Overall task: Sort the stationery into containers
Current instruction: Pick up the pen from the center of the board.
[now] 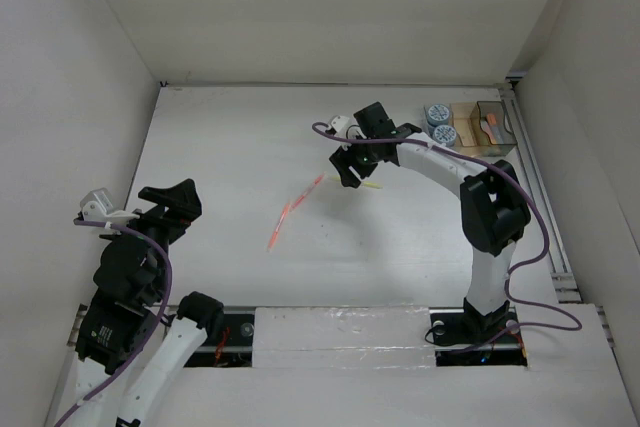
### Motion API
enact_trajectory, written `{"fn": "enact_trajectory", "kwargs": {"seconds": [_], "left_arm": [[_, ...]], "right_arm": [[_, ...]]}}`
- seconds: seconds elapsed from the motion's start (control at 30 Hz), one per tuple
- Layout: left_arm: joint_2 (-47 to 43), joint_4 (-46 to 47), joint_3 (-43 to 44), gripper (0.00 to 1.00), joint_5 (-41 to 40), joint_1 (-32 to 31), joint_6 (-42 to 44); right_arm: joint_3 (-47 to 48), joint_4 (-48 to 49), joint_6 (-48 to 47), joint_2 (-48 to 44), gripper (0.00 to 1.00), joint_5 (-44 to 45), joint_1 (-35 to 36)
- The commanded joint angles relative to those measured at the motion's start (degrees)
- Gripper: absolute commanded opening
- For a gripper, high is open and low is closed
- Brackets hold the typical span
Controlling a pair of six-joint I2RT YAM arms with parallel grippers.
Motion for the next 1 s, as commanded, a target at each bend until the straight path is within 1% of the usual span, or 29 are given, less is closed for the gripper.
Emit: {"fn": "enact_trajectory", "kwargs": {"seconds": [0.0, 0.1, 0.2, 0.37, 0.43, 0.6, 0.73, 0.77, 0.9, 0.97], "left_arm": [[0.5, 1.5, 0.4, 1.0, -0.6, 0.2, 0.3], [0.5, 1.5, 0.4, 1.0, -0.6, 0.2, 0.3], [0.0, 1.5, 0.4, 1.0, 0.0, 0.2, 0.3], [0.0, 1.5, 0.4, 1.0, 0.0, 0.2, 0.3], [0.0, 1.5, 0.4, 1.0, 0.5, 0.2, 0.3], [0.0, 1.5, 0.4, 1.0, 0.5, 0.2, 0.3], [0.0, 1.5, 0.4, 1.0, 0.5, 0.2, 0.3], [0.0, 1.5, 0.4, 1.0, 0.5, 0.2, 0.3], [-0.6, 1.5, 0.4, 1.0, 0.5, 0.2, 0.3], [-1.1, 1.5, 0.4, 1.0, 0.5, 0.2, 0.3]], "right_arm": [[0.0, 1.7, -1.7, -2.8, 0.7, 1.1, -0.1], [0.0, 1.1, -1.2, -2.2, 0.7, 5.0, 0.4], [0.0, 1.1, -1.2, -1.0, 0.68, 6.1, 0.4], [0.0, 0.6, -1.2, 1.8, 0.66, 6.1, 0.4], [0.5, 0.6, -1.2, 2.6, 0.62, 6.9, 0.9], [-0.2, 1.2, -0.2, 4.4, 0.62, 7.5, 0.9], [-0.2, 1.2, -0.2, 6.4, 0.56, 7.5, 0.4], [-0.2, 1.2, -0.2, 6.4, 0.51, 8.0, 0.4], [1.0, -1.1, 0.5, 8.0, 0.42, 9.2, 0.4], [1.0, -1.1, 1.0, 8.5, 0.41, 9.2, 0.4]]}}
